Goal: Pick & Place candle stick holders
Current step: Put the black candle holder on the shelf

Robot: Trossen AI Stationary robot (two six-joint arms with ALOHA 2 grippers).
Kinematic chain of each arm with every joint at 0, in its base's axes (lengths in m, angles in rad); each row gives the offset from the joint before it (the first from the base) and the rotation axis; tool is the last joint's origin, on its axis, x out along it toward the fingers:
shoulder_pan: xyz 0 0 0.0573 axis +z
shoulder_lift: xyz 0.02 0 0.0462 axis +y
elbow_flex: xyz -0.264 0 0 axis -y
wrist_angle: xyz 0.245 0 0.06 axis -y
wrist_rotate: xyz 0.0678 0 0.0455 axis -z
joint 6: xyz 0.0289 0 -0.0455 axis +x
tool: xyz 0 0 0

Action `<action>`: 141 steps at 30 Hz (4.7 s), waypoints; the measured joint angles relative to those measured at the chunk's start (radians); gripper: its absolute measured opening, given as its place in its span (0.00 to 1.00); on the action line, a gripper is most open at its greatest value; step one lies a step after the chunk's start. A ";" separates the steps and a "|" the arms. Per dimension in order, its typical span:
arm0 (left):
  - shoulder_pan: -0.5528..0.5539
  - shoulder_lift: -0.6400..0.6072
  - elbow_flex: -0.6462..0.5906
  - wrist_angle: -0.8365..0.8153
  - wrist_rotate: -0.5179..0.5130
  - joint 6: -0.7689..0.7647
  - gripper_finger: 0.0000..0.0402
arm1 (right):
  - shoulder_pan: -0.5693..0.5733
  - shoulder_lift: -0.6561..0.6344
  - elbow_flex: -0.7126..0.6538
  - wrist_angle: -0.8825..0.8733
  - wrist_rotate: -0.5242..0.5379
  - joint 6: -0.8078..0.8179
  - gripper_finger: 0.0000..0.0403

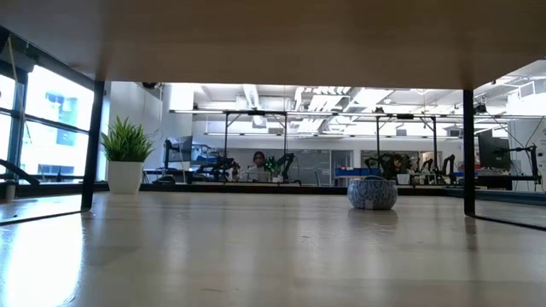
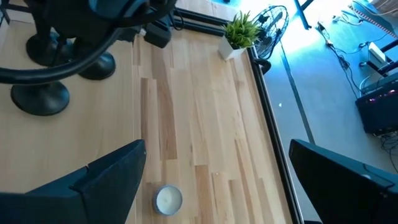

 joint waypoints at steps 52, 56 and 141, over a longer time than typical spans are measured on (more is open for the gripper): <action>0.000 0.001 -0.002 0.005 0.124 -0.112 0.42 | -0.019 0.000 0.000 0.000 -0.046 0.012 0.97; 0.000 0.001 -0.002 0.005 0.123 -0.113 0.42 | -0.019 0.000 0.000 0.000 -0.046 0.012 0.97; -0.008 -0.042 -0.001 0.051 0.124 -0.217 0.42 | -0.019 0.000 0.000 0.000 -0.037 -0.034 0.97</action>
